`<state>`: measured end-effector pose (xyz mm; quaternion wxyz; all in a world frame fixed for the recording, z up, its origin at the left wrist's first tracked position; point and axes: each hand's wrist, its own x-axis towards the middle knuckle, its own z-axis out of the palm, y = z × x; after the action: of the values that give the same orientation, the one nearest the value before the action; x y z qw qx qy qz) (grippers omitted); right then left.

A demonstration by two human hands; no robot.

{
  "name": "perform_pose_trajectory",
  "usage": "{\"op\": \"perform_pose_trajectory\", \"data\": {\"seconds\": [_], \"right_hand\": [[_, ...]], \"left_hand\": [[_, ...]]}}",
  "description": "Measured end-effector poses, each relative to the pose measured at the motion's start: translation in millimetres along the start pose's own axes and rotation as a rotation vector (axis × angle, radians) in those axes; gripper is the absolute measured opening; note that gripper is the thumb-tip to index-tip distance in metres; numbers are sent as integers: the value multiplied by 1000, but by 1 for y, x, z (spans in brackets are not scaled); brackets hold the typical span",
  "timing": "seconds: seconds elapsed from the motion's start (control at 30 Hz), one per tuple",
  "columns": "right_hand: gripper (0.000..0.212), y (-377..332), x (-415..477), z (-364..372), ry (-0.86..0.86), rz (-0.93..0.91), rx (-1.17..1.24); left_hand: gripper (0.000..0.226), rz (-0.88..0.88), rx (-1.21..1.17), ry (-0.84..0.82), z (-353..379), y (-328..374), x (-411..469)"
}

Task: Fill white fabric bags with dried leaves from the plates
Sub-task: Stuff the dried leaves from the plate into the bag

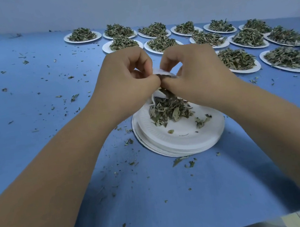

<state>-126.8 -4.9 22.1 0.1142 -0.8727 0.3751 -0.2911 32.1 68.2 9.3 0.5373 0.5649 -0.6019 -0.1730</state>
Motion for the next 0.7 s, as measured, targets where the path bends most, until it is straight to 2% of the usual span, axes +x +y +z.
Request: {"op": "perform_pose_trajectory", "data": {"seconds": [0.07, 0.23, 0.4, 0.5, 0.6, 0.7], "right_hand": [[11, 2, 0, -5, 1, -1, 24], [32, 1, 0, -15, -224, 72, 228], [5, -3, 6, -4, -20, 82, 171], [13, -2, 13, -6, 61, 66, 140], [17, -5, 21, -11, 61, 57, 148], [16, -11, 29, -11, 55, 61, 171]], "left_hand": [[13, 6, 91, 45, -2, -1, 1], [13, 9, 131, 84, -1, 1, 1], [17, -1, -27, 26, -4, 3, 2], [19, 9, 15, 57, -7, 0, 4], [20, -7, 9, 96, -8, -2, 5], [31, 0, 42, 129, -7, -2, 4]]}}
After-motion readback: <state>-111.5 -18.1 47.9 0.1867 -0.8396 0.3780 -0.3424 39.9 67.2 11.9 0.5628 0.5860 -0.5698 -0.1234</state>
